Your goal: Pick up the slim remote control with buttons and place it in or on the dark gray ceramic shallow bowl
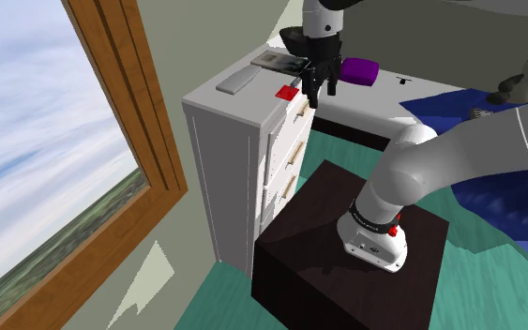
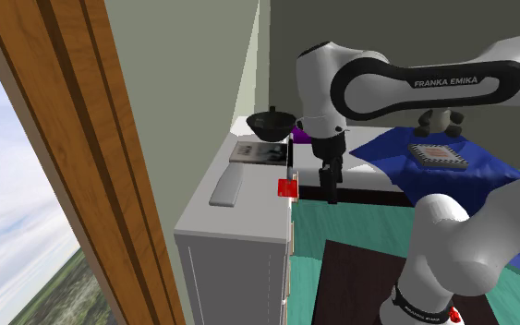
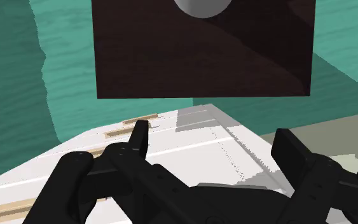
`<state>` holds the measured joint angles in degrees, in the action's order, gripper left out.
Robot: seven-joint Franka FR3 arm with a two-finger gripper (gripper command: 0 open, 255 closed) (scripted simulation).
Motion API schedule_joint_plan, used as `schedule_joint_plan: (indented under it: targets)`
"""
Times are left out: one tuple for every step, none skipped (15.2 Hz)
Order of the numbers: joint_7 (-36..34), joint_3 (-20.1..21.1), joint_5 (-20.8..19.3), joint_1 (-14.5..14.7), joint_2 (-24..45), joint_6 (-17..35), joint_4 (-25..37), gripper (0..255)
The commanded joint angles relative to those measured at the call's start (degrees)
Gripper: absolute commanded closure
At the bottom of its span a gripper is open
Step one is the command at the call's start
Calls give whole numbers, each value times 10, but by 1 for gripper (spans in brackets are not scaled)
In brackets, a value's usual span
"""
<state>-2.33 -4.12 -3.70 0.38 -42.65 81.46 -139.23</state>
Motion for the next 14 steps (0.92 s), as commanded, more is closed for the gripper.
schedule_joint_plan:
  targets:
    - [0, 0, 0, 0, 0, 0, 0, 0]
    - [-34, 11, 13, -5, 15, 12, 8, 0]
    - [-67, 21, 25, -10, 31, 24, 17, 0]
    - [-100, 32, 35, -15, 47, 36, 26, 0]
    - [-132, 41, 45, -21, 63, 48, 37, 0]
    - [-165, 51, 54, -26, 80, 60, 48, 0]
    - [-197, 59, 61, -32, 97, 71, 60, 0]
    - [-228, 68, 68, -38, 114, 82, 72, 0]
    - [-260, 75, 73, -44, 132, 93, 85, 0]
    - [-291, 82, 77, -49, 149, 104, 99, 0]
    - [-322, 89, 80, -55, 167, 114, 113, 0]
    - [-353, 95, 82, -61, 185, 123, 128, 0]
    - [-384, 101, 83, -67, 202, 132, 144, 0]
    - [-414, 106, 84, -73, 220, 140, 160, 0]
